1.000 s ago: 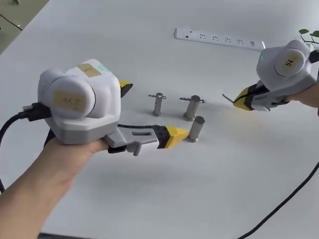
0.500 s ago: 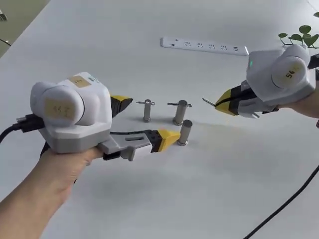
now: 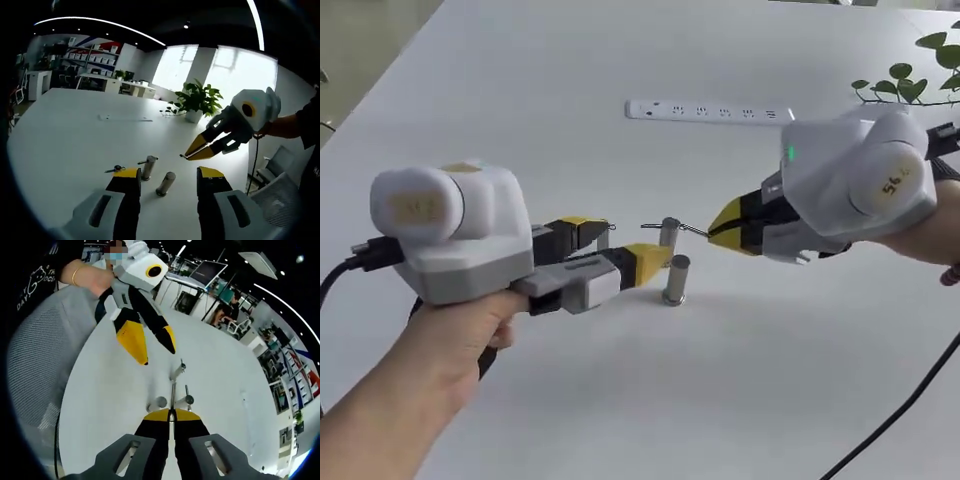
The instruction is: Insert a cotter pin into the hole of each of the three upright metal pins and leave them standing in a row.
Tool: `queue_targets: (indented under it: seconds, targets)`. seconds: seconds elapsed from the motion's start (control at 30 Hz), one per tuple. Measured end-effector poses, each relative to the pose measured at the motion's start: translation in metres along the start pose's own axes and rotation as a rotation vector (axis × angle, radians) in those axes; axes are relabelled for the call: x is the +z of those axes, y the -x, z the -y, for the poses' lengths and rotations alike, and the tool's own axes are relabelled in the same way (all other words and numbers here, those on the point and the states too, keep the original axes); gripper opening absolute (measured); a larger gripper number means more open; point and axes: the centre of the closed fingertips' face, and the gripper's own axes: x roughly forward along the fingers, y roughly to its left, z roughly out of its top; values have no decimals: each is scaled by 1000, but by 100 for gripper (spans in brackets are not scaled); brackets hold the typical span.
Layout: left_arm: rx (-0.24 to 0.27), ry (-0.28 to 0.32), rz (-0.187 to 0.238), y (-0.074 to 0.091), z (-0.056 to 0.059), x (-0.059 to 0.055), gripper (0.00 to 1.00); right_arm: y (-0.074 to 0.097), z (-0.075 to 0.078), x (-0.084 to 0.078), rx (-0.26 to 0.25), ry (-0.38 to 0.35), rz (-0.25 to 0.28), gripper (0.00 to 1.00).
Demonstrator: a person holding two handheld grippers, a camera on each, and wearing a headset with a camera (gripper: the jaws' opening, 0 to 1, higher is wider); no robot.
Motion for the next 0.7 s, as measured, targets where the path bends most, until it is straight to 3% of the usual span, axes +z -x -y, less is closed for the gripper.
queue_targets:
  seconds: [0.3, 0.7]
  targets:
    - [-43, 64, -46, -2, 13, -8, 26, -3, -18, 18, 8, 65, 30, 0]
    - [-96, 131, -56, -6, 29, -10, 13, 0, -24, 29, 8, 115, 45, 0]
